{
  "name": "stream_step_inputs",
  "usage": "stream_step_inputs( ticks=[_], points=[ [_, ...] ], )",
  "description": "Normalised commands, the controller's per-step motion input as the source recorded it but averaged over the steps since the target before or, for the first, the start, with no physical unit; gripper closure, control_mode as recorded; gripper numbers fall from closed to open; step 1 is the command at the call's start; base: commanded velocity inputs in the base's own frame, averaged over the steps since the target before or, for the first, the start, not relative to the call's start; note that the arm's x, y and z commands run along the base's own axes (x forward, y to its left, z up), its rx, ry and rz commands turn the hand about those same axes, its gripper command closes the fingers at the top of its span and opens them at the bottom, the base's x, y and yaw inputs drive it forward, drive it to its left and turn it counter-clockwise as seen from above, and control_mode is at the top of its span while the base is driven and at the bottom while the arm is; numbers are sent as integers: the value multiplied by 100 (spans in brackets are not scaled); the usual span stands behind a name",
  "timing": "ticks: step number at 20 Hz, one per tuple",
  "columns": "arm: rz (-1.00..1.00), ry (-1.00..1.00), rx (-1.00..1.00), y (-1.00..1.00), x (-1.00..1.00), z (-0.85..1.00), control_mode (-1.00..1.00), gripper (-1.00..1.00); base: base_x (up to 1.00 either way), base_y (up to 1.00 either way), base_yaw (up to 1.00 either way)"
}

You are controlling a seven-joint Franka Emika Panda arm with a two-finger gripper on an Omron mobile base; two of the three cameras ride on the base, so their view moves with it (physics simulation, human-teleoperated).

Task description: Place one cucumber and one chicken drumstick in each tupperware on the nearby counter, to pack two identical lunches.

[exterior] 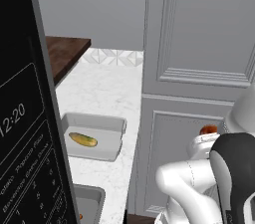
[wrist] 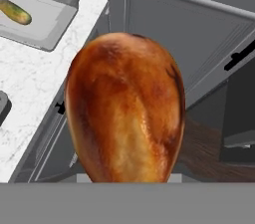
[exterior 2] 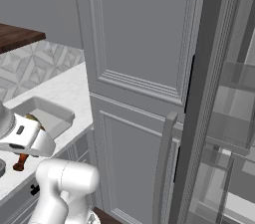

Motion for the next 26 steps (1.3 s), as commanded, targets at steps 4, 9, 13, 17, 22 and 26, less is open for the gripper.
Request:
stream_step_inputs(
  ticks=[4, 9, 13, 17, 22, 26],
  points=[
    [4, 0, 0, 8, 6, 0, -100, 100, 3, 22, 6],
    [10, -5, 0, 49, 37, 0, -100, 100, 0, 0, 0],
    [19, -3, 0, 89, 72, -12, -100, 100, 0, 0, 0],
    [25, -3, 0, 79, 99, -36, -100, 100, 0, 0, 0],
    [5, 0, 0, 42, 91, -62, -100, 100, 0, 0, 0],
    [0, 7, 0, 35, 96, -49, -100, 100, 0, 0, 0]
  ],
)
